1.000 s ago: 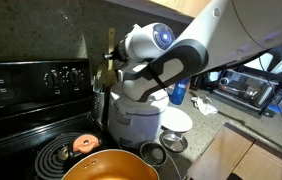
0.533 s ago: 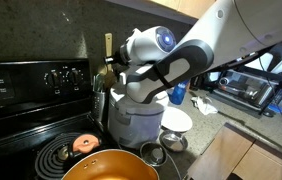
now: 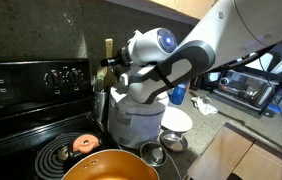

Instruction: Remove the wooden spatula from the pot and place it in the cutlery holder

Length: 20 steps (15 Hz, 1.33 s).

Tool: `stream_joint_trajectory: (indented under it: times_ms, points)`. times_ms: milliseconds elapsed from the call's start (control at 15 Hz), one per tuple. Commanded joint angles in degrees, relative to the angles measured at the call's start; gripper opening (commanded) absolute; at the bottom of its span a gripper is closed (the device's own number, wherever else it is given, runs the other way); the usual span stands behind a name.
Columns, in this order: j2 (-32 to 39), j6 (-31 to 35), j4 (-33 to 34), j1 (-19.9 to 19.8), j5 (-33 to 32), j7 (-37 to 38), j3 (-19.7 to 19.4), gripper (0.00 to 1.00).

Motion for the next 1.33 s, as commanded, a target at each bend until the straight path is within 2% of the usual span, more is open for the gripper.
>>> stream_joint_trajectory:
  times_ms: [0, 267, 533, 933, 1267]
  points:
    - [4.4, 0.0, -2.19, -1.34, -2.47, -0.41, 1.75, 1.0]
    - [8.21, -0.94, -3.47, -1.49, -4.99, -0.71, 2.38, 1.0]
    - [14.46, -5.04, -5.45, -1.52, -9.62, -0.9, 3.47, 1.0]
    - [21.07, -17.99, -4.95, 1.15, -12.14, -1.68, 2.61, 1.0]
    - [22.52, -29.27, -3.87, 4.35, -12.61, 0.01, 2.91, 1.0]
